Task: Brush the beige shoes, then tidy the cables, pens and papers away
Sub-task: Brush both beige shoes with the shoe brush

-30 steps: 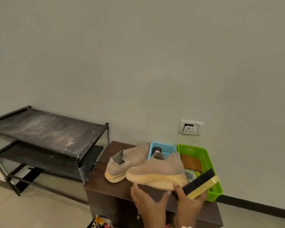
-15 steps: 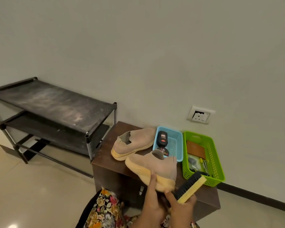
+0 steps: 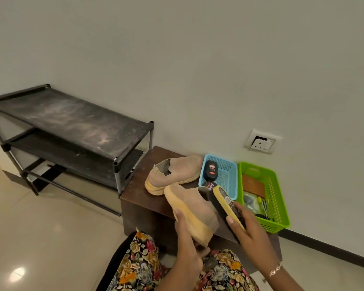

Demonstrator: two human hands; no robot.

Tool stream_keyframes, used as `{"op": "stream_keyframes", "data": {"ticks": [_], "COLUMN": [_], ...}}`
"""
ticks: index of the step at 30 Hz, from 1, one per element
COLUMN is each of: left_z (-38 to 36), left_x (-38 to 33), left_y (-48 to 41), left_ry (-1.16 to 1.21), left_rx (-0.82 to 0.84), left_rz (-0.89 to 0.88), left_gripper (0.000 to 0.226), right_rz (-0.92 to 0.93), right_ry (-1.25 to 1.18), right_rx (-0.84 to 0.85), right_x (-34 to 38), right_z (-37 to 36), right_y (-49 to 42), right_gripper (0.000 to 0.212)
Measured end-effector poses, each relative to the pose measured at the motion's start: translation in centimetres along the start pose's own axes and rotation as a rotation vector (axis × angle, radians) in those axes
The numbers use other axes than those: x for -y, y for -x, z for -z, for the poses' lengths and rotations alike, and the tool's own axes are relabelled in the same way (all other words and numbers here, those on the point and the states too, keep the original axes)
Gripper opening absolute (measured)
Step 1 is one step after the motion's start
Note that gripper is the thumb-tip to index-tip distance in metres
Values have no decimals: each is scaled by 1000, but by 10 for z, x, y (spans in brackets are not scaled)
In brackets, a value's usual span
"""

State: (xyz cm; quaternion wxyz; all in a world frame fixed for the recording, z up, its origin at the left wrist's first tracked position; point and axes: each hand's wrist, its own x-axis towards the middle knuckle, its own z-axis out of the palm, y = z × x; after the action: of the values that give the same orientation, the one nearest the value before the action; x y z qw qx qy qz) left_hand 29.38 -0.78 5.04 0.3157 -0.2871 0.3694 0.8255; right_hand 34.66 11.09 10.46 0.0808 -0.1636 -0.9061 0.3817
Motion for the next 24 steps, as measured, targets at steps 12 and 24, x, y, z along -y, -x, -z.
{"op": "stream_keyframes", "data": {"ticks": [12,24], "left_z": [53,73], "left_x": [12,-11], "left_y": [-37,-56], "left_ry": [-1146,-1396], "left_rx": [-3,-38], "left_rz": [-1258,-1518], "left_gripper": [143,84], "right_rz": [-473,240], "right_ry": [-977,103], "right_rx": [77,218], "right_x": [22,24], "right_z": [-22,3], "right_y": [-33,-33], "right_gripper": [17,61]}}
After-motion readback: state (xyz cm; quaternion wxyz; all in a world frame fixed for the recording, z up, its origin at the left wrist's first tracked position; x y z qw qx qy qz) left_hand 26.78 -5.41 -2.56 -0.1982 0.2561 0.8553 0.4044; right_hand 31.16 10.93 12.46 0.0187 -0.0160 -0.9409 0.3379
